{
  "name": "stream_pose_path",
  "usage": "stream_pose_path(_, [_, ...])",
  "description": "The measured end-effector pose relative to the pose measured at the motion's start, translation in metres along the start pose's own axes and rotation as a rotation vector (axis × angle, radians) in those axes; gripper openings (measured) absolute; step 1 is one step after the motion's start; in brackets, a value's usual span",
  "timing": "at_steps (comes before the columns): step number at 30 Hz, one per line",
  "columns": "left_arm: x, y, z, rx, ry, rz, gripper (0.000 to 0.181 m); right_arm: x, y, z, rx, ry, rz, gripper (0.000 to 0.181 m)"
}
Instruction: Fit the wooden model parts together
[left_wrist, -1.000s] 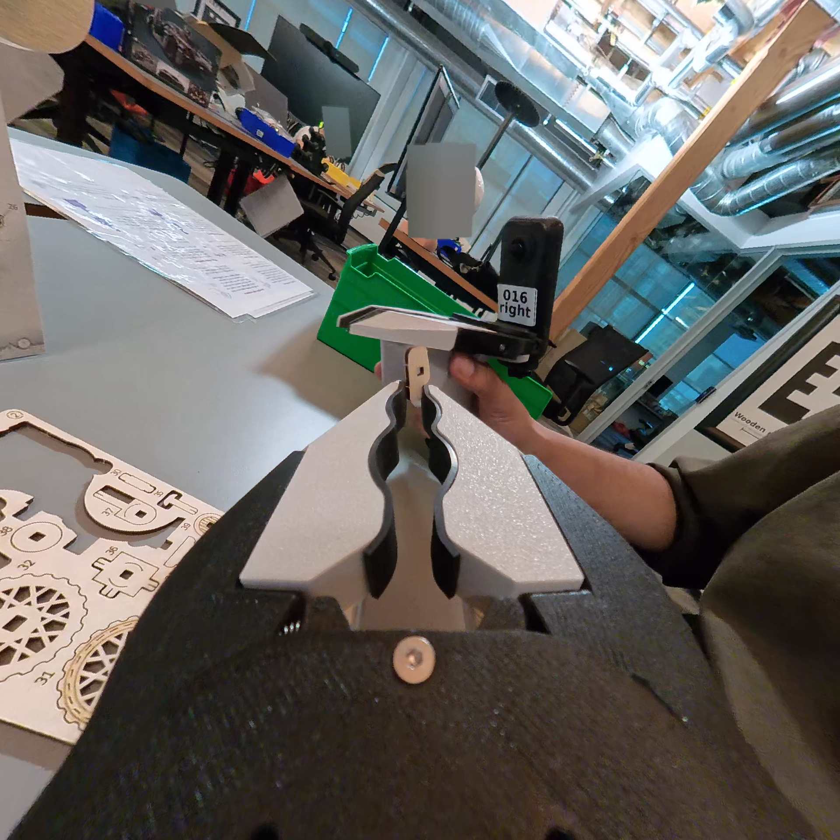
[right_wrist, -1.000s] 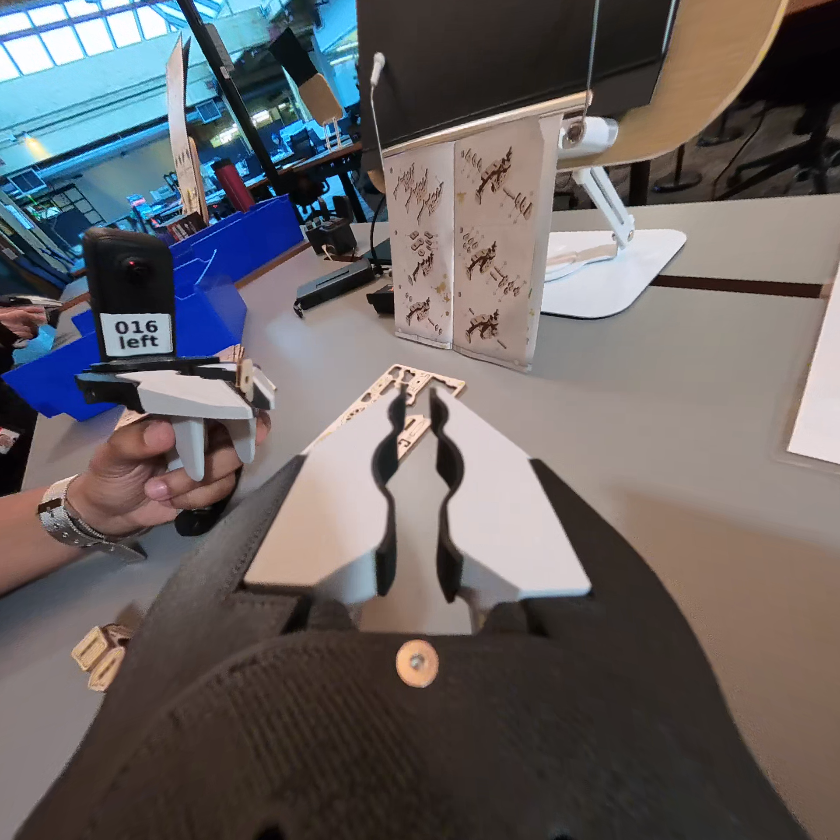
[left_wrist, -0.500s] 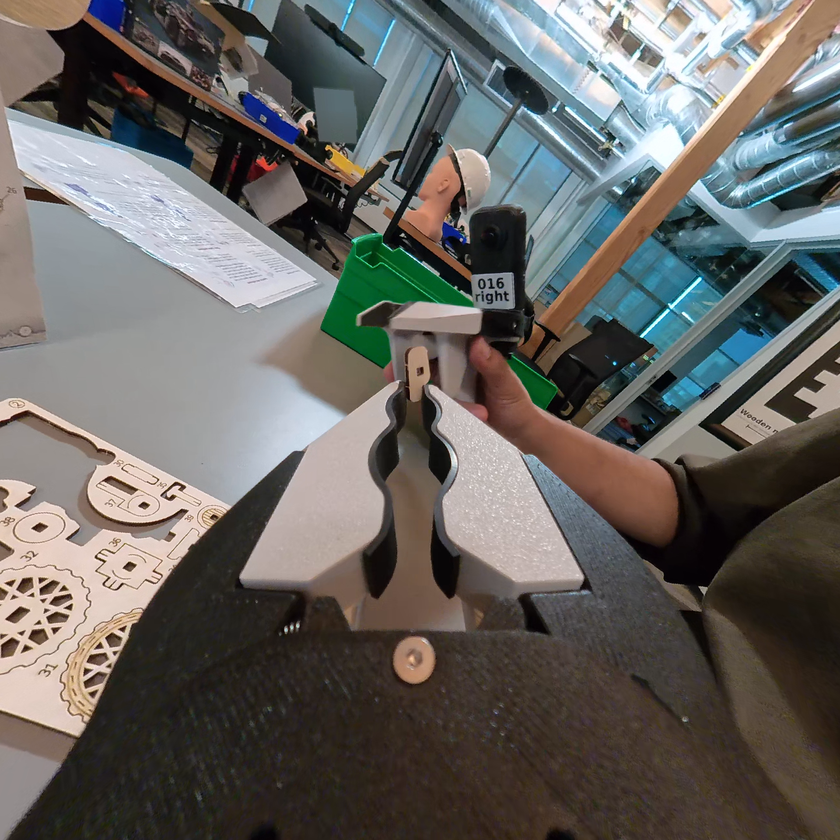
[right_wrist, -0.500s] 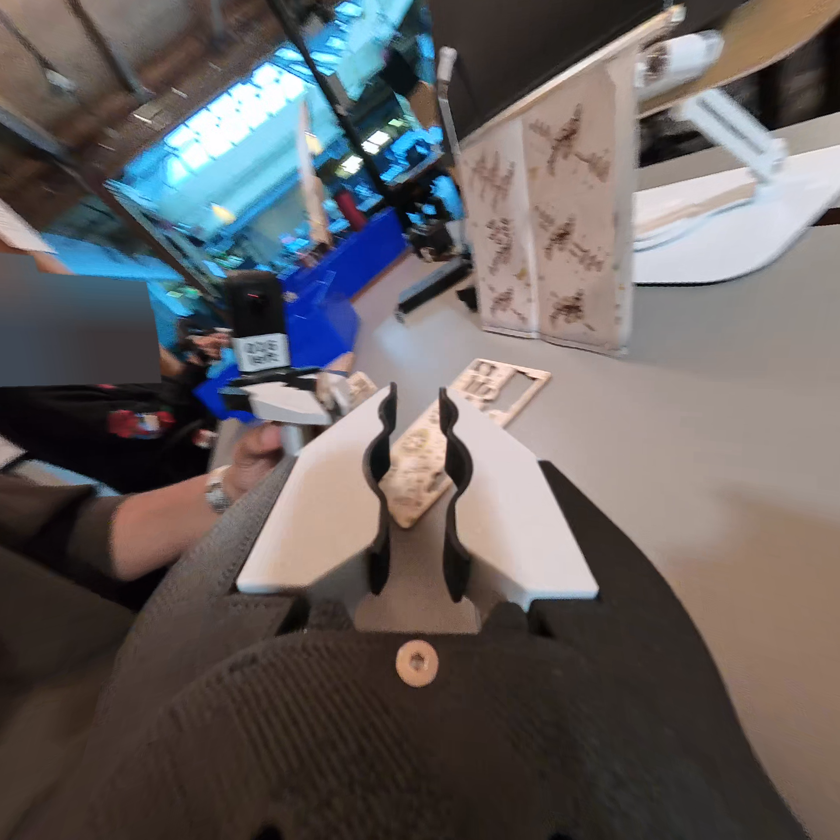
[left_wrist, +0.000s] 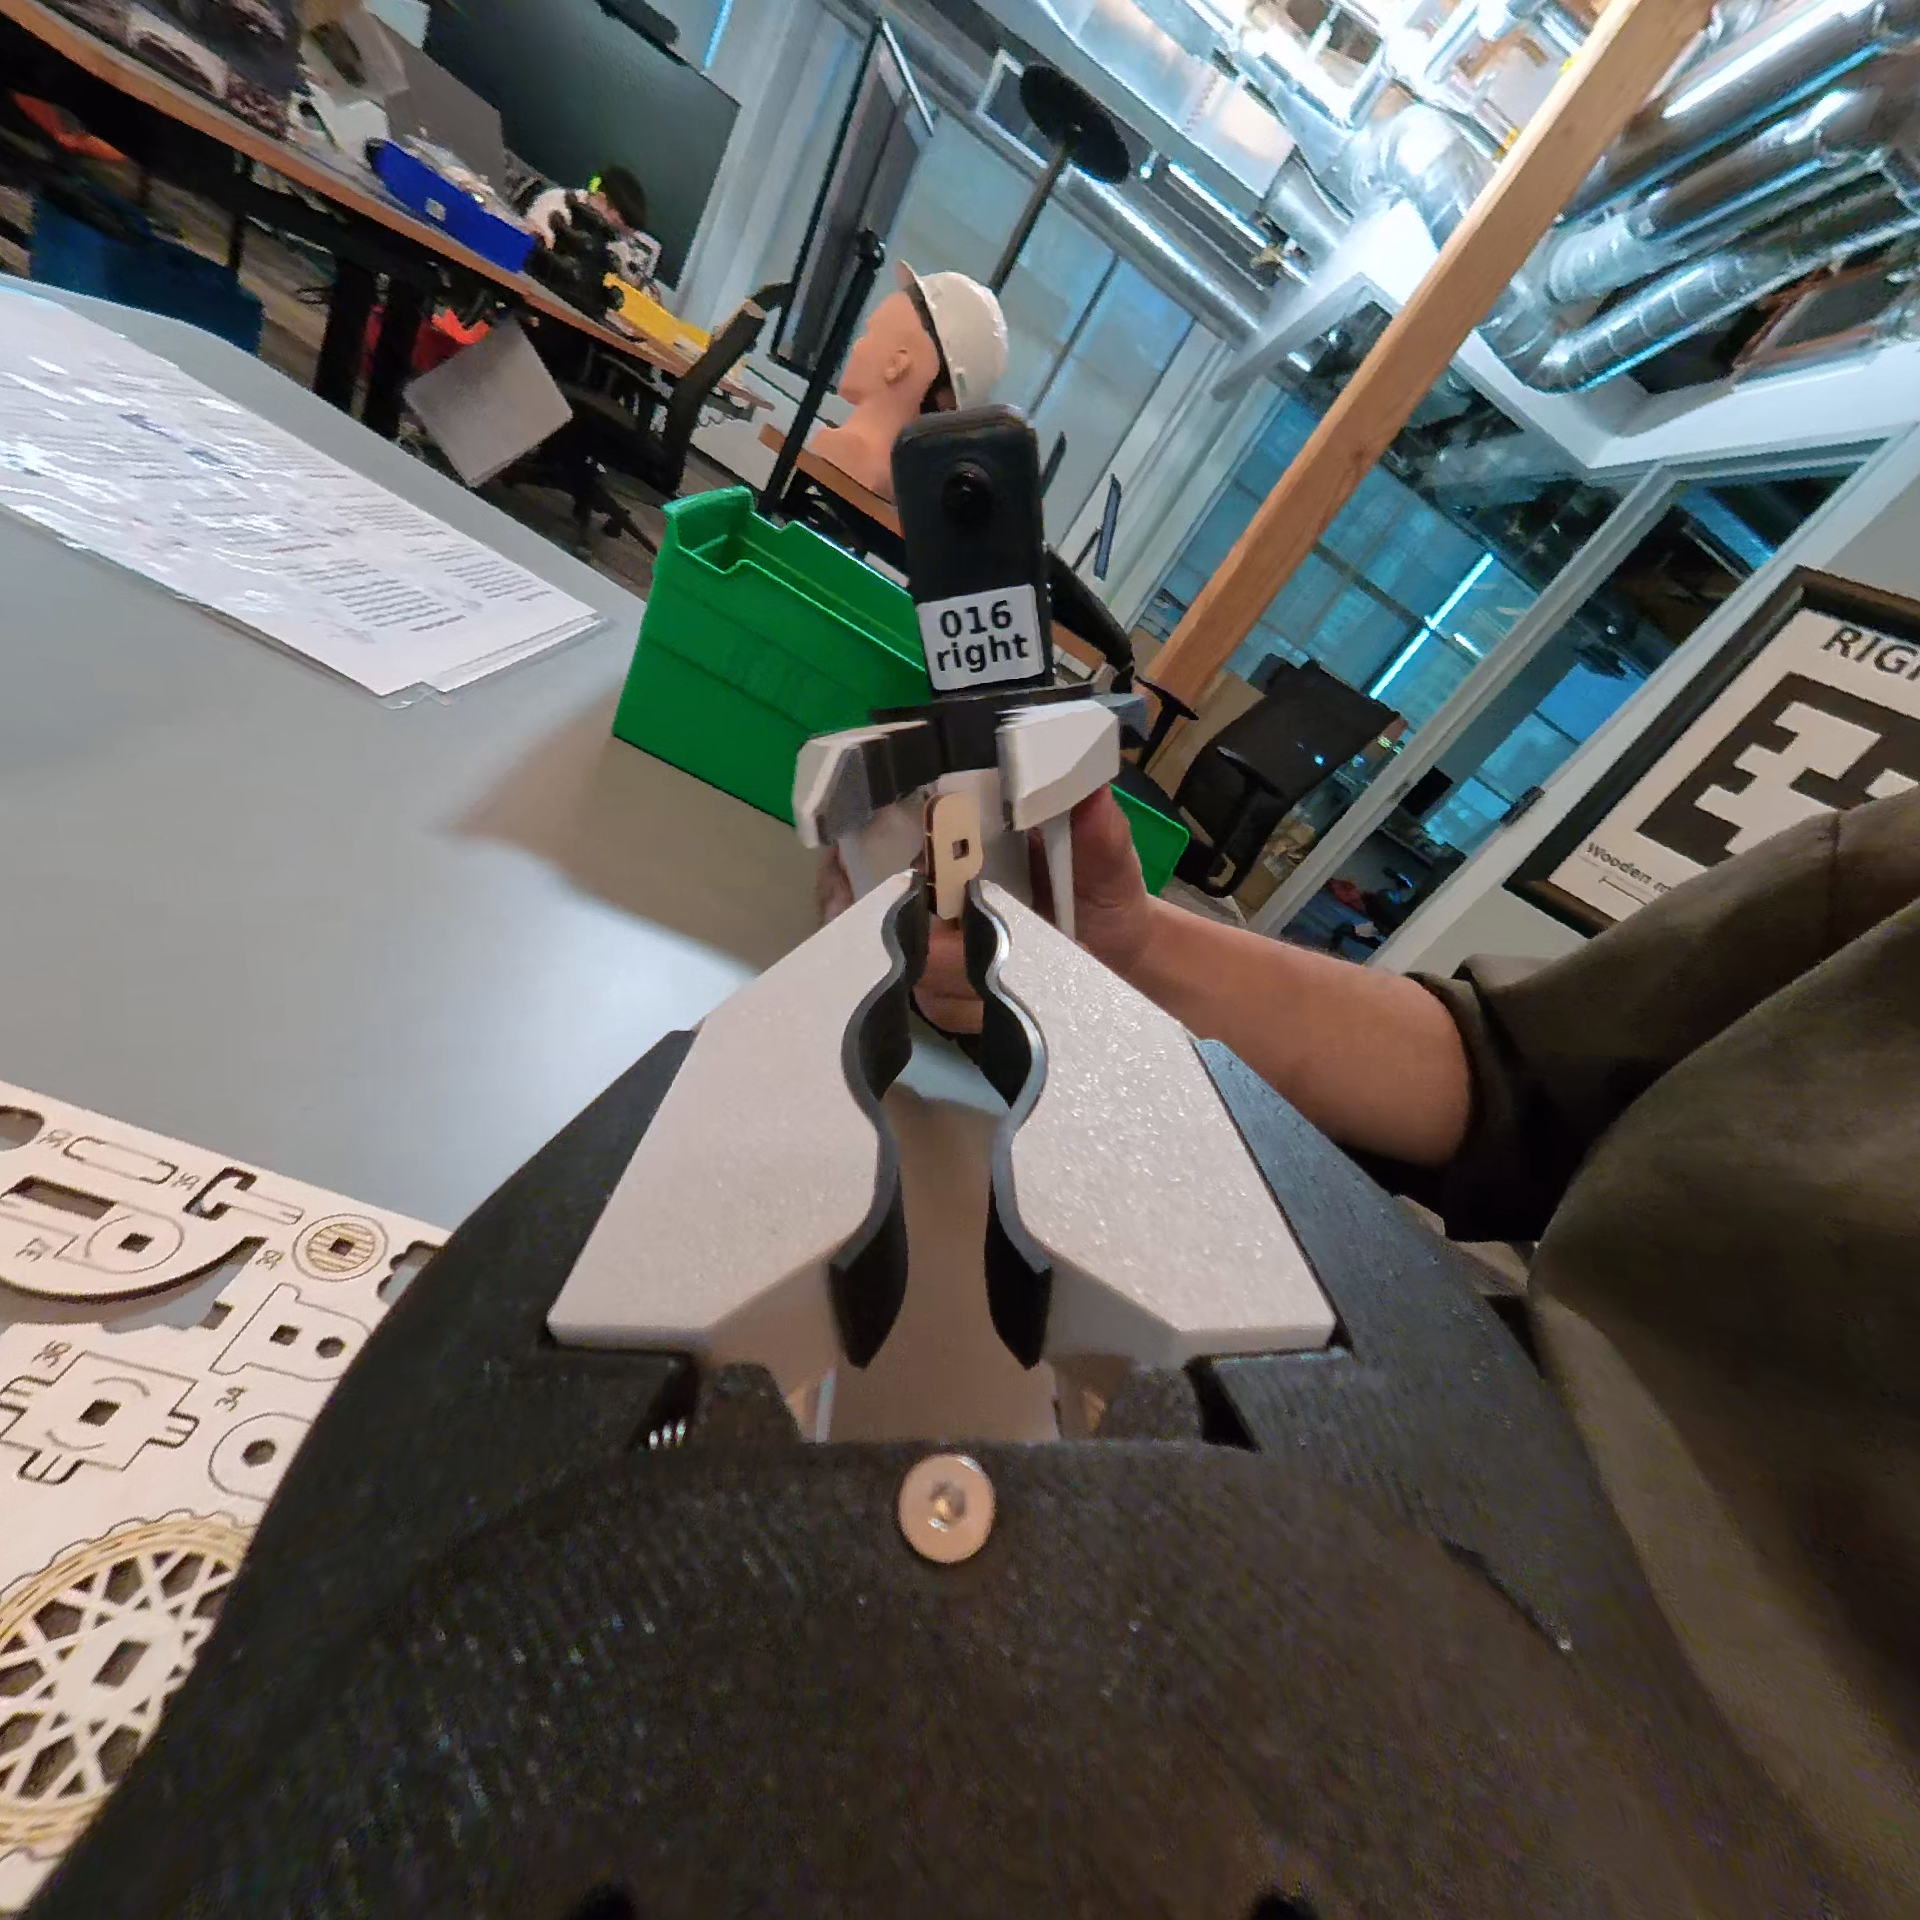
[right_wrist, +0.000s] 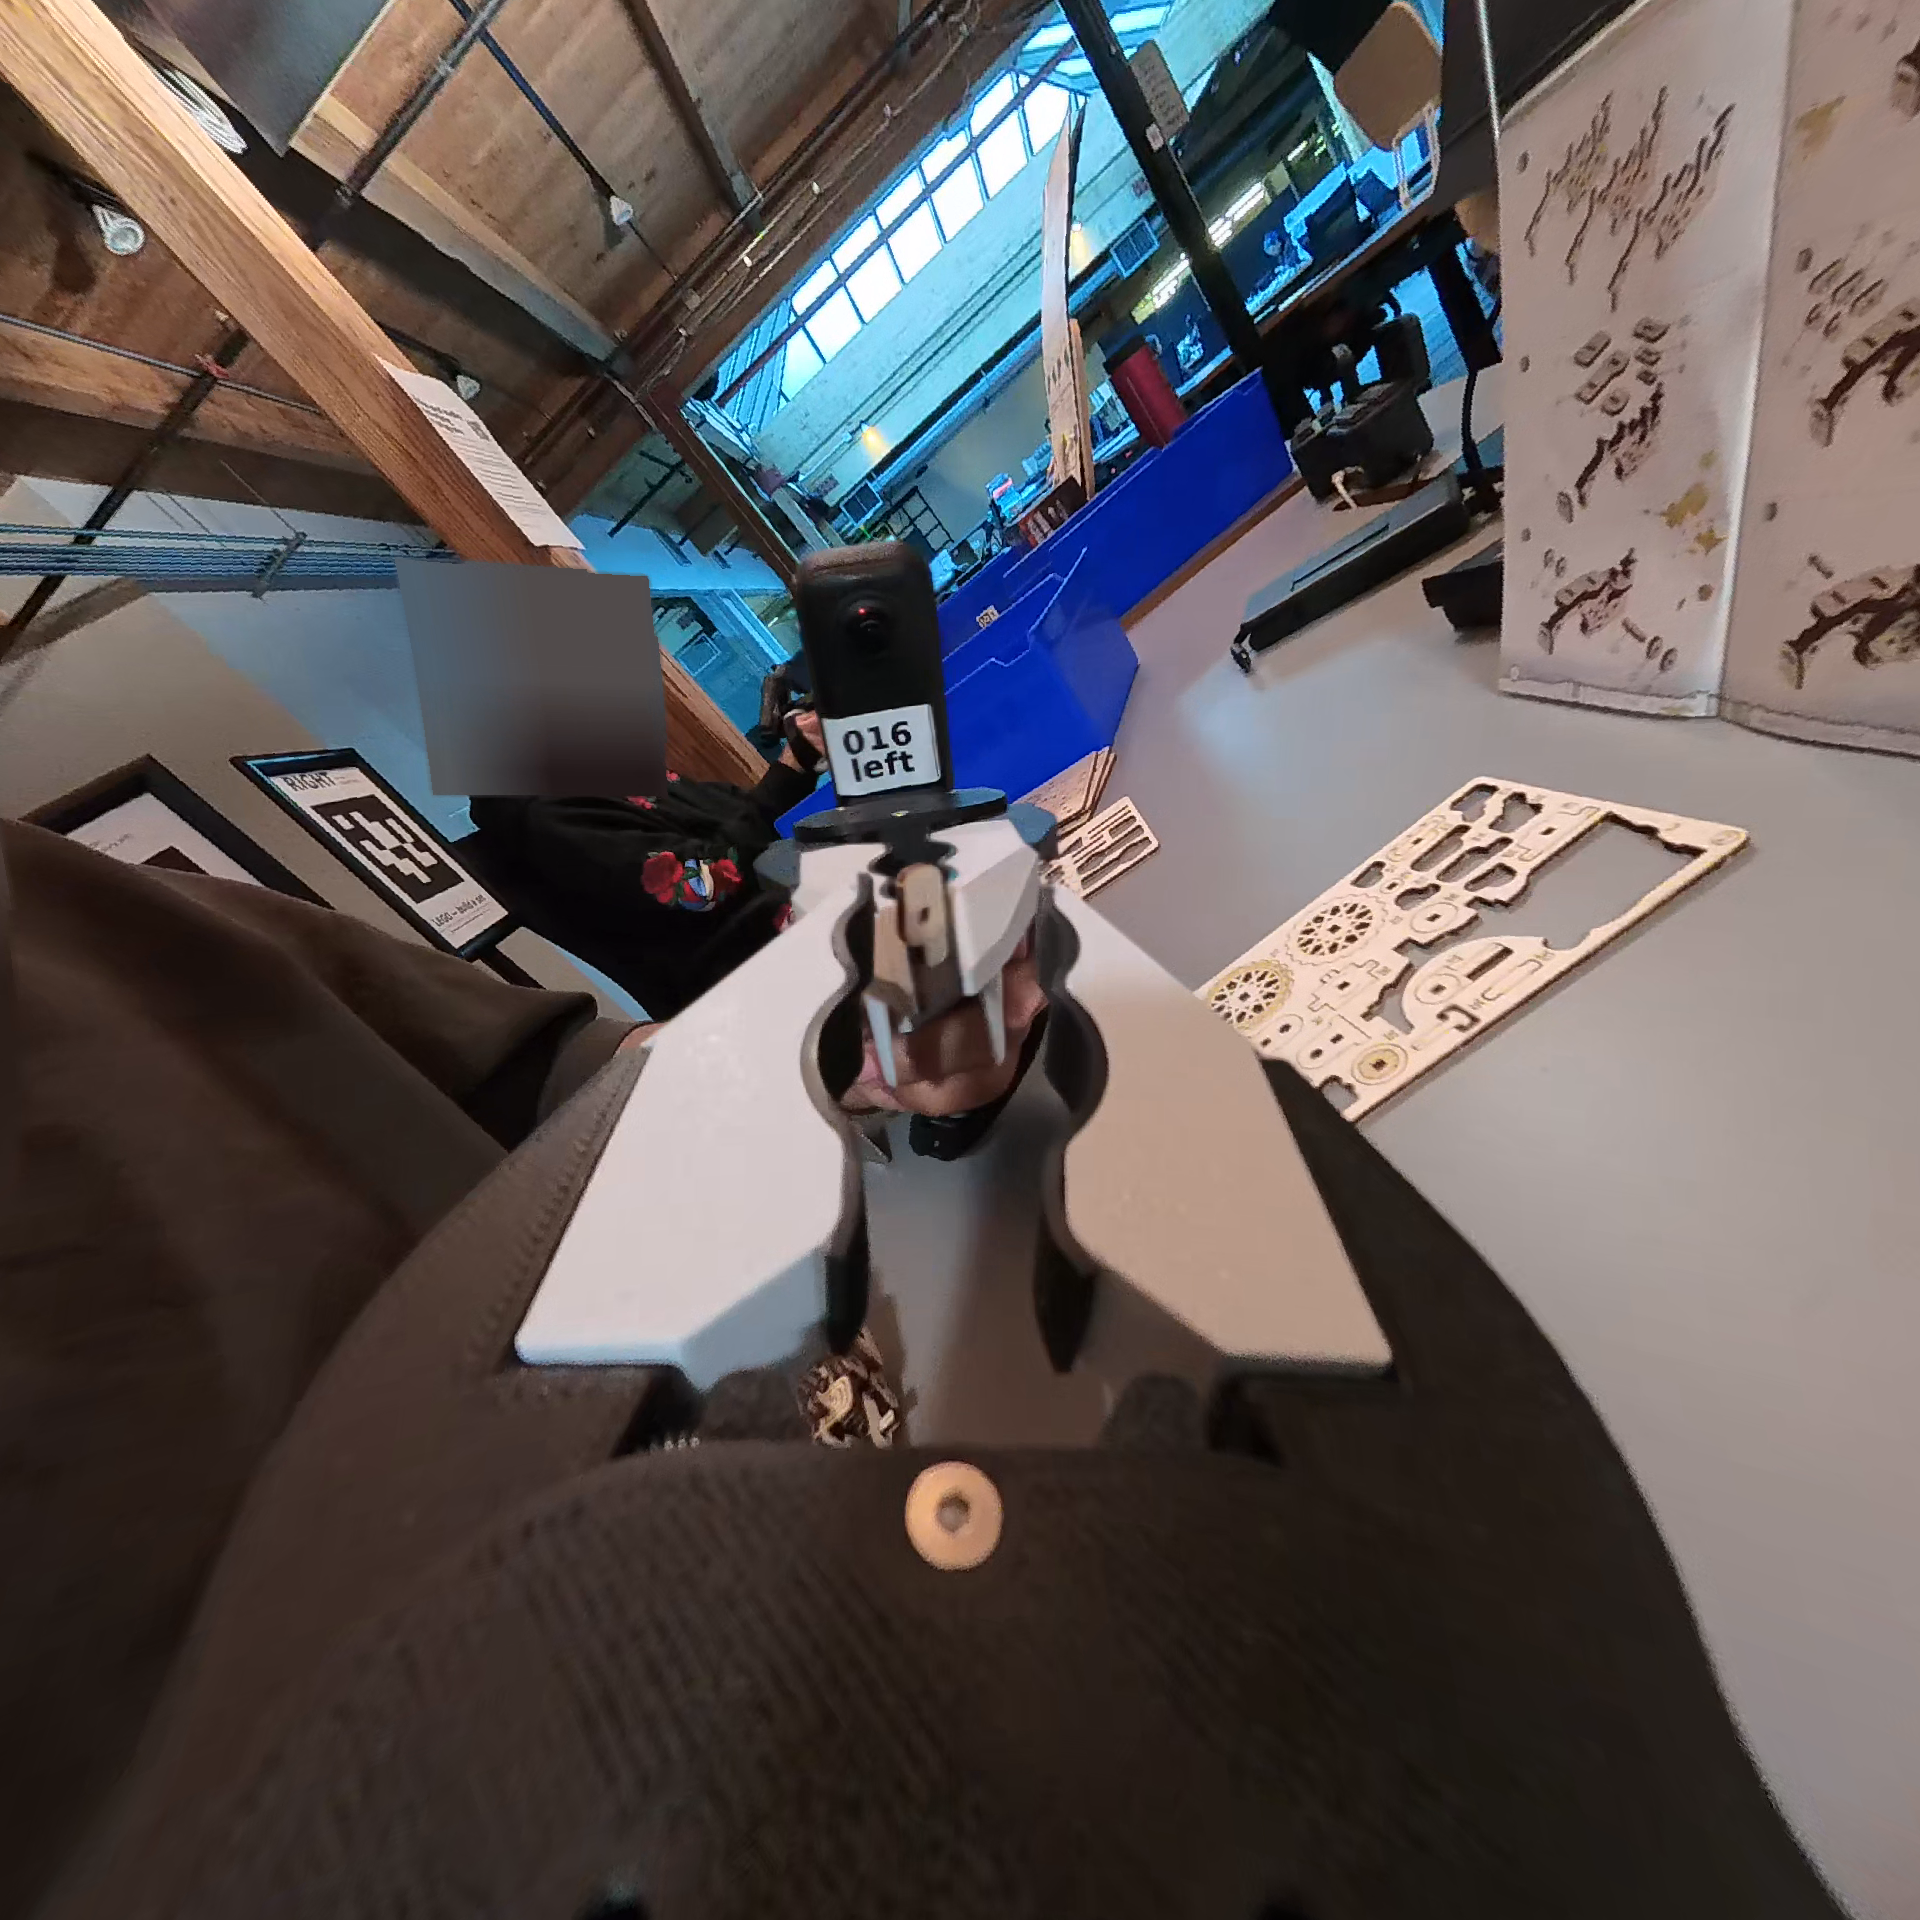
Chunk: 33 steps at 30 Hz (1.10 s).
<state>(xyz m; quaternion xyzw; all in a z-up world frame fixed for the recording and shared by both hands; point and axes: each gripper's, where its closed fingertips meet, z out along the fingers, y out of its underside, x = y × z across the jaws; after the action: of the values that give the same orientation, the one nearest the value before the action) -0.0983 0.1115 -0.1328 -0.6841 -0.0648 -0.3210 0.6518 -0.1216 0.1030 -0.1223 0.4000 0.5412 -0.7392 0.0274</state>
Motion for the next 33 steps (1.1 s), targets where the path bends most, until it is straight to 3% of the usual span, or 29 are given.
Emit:
stream_pose_path(1, [0.002,0.001,0.001,-0.006,0.006,0.007,0.003,0.0,0.001,0.001,-0.004,-0.001,0.004,0.028])
stream_pose_path(21, [0.001,-0.004,-0.002,0.017,-0.001,0.014,0.0,0.009,-0.002,-0.004,0.007,0.028,0.025,0.03])
stream_pose_path(27, [-0.003,-0.005,-0.003,0.024,-0.021,0.008,0.0,0.016,-0.02,-0.016,0.093,0.139,-0.089,0.025])
stream_pose_path(33, [-0.008,-0.005,-0.004,0.027,-0.045,-0.001,0.0,0.005,-0.021,-0.015,0.087,0.114,-0.16,0.027])
